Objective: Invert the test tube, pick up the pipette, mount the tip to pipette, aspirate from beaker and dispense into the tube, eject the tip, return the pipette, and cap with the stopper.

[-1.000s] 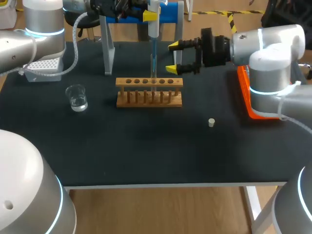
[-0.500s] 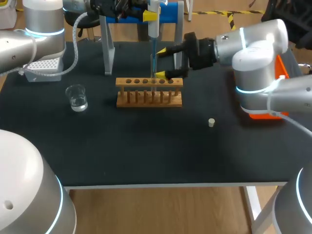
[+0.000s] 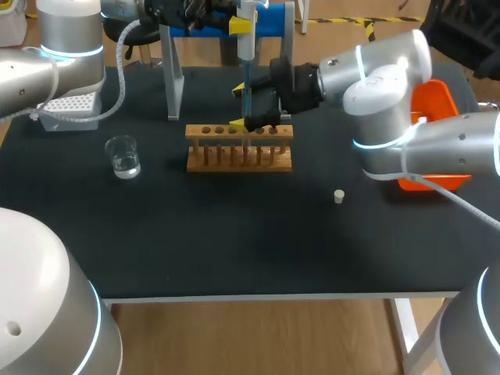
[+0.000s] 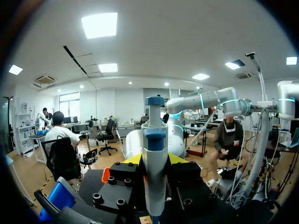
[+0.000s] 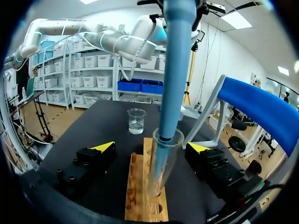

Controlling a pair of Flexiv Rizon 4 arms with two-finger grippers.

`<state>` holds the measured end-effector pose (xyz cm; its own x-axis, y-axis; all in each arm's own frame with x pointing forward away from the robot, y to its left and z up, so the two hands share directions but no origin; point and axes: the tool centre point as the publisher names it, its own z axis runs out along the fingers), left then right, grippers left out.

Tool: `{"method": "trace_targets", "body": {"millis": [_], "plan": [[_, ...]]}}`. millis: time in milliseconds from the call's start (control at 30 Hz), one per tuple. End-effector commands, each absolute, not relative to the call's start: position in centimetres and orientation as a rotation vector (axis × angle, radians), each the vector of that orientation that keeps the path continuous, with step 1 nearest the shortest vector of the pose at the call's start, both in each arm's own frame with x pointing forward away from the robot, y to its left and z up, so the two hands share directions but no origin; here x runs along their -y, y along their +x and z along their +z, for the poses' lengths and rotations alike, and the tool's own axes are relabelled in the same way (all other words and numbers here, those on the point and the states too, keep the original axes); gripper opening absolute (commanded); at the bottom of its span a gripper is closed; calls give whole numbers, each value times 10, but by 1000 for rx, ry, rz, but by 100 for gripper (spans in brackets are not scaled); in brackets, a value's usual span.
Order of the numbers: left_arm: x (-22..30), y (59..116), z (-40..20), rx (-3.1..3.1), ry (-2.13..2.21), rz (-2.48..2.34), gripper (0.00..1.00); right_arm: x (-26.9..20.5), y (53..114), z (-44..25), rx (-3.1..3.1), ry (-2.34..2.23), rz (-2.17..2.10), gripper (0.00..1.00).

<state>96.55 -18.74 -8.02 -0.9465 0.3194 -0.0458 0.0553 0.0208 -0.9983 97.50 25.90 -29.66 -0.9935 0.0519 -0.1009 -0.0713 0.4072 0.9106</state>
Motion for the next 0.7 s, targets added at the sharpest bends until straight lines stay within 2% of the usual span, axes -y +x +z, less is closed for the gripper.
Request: {"method": "trace_targets", "body": {"millis": [33, 700], "plan": [[188, 965, -80, 2100, -390, 2037, 0, -265, 978, -304, -2536, -3, 1653, 100], [188, 965, -80, 2100, -390, 2037, 0, -268, 983, -309, -2529, 39, 1616, 100]]}}
